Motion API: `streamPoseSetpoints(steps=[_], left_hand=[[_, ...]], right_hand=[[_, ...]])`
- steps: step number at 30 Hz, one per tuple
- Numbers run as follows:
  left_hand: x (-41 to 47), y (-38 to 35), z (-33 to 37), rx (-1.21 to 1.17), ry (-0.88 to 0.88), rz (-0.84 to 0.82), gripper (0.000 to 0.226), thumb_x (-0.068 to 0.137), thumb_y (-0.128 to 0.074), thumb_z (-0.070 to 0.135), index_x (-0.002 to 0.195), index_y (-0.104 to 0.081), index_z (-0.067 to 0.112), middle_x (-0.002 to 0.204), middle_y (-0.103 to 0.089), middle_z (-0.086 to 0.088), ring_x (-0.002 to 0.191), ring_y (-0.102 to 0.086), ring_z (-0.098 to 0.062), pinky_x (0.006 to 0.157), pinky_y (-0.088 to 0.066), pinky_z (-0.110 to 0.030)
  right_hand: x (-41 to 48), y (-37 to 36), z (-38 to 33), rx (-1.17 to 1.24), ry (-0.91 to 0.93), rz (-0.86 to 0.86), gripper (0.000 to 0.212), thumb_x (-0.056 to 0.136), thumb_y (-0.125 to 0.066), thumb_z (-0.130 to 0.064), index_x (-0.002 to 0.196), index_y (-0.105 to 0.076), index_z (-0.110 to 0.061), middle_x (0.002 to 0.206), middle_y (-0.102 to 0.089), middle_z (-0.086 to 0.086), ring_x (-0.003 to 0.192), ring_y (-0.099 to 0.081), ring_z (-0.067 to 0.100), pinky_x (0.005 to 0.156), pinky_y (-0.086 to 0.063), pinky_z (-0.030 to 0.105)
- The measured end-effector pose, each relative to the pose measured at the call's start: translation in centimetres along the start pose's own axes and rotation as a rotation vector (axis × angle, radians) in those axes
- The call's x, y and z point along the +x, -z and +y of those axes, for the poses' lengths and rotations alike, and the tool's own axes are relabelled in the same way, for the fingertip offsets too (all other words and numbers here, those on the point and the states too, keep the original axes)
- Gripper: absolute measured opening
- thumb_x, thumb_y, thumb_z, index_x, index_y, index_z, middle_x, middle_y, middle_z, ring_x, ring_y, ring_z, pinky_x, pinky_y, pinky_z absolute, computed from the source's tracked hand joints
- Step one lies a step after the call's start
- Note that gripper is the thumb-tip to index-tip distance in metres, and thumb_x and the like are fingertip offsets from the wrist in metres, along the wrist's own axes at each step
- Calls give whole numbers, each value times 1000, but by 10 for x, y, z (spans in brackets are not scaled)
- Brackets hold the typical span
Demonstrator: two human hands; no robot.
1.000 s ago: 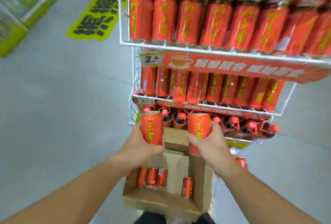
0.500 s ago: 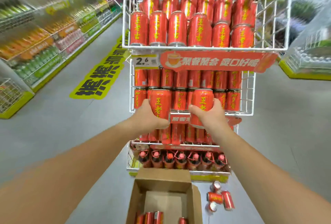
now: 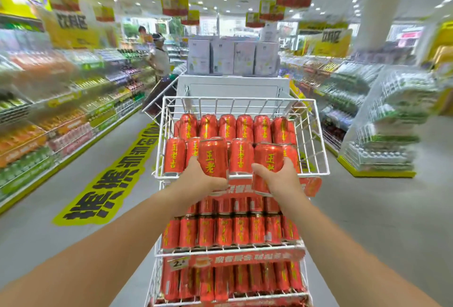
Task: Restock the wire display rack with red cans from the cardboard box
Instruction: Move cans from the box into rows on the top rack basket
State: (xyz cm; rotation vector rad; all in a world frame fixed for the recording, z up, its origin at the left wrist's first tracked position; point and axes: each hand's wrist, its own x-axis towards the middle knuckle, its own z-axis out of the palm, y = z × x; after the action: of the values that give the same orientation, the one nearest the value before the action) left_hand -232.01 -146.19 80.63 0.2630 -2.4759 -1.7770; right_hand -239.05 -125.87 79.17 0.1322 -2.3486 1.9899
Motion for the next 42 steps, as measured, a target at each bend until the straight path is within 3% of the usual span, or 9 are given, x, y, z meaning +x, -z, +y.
streamPoseSetpoints(steps=[5, 10, 16, 20, 25, 30, 34, 37, 42], left_hand=[[37, -15, 25, -147, 45, 63, 83, 68, -89, 43, 133, -40, 23, 117, -67, -3, 106, -66, -23, 96, -53, -49], [71, -55, 50, -169, 17, 108, 55, 86, -79, 32, 128, -43, 21, 104, -68, 3, 88, -67, -9, 70, -47, -23], [114, -99, 56, 116, -1, 182, 55, 67, -93, 32, 112, -63, 24, 98, -75, 7, 85, -72, -8, 72, -57, -25], [128, -124, 53, 347, -49, 253, 40, 67, -90, 40, 97, -66, 28, 95, -73, 19, 83, -68, 0, 83, -58, -30], [137, -141, 53, 438, -38, 266, 103, 72, -84, 45, 155, -27, 21, 127, -65, 4, 111, -65, -16, 97, -52, -32], [145, -161, 48, 722, -70, 273, 112, 86, -73, 45, 159, 11, 38, 97, -66, -4, 103, -62, -28, 95, -51, -43], [154, -168, 48, 788, -29, 240, 99, 89, -73, 42, 161, -6, 28, 151, -33, -15, 136, -44, -36, 110, -43, -45], [158, -167, 48, 956, -62, 273, 97, 87, -72, 50, 159, -17, 17, 151, -34, -13, 140, -34, -34, 112, -39, -41], [166, -165, 52, 1223, -113, 324, 92, 83, -68, 66, 150, -32, 14, 138, -50, -11, 130, -38, -31, 108, -39, -39]], right_hand=[[45, 19, -12, 17, -4, -6, 73, 64, -86, -47, 123, -51, -23, 109, -69, -1, 96, -69, 18, 92, -55, 46], [100, 46, -2, -33, -46, -20, 111, 44, -81, -70, 136, -40, -24, 121, -64, 1, 106, -66, 24, 96, -52, 51], [153, 78, 13, 35, -105, -147, 84, 75, -84, -44, 140, -39, -15, 125, -63, 5, 108, -65, 23, 99, -50, 49], [181, 80, 35, 4, -147, -189, 85, 72, -84, -43, 138, -41, -15, 128, -60, 5, 114, -63, 25, 101, -49, 50], [206, 70, 59, -53, -116, -165, 86, 48, -82, -63, 119, -57, -20, 122, -61, 7, 105, -65, 25, 96, -53, 48], [213, 67, 74, -171, -117, -183, 76, 52, -73, -74, 109, -61, -26, 117, -57, 6, 101, -64, 23, 94, -55, 47], [210, 69, 72, -155, -81, -211, 70, 65, -81, -54, 123, -58, -21, 128, -52, 5, 109, -62, 24, 97, -53, 48], [208, 68, 73, -164, -80, -221, 81, 77, -82, -39, 143, -40, -16, 137, -45, 5, 122, -53, 24, 105, -46, 45], [204, 64, 75, -277, -28, -197, 80, 78, -75, -51, 144, -41, -20, 138, -51, 2, 132, -44, 26, 109, -40, 45]])
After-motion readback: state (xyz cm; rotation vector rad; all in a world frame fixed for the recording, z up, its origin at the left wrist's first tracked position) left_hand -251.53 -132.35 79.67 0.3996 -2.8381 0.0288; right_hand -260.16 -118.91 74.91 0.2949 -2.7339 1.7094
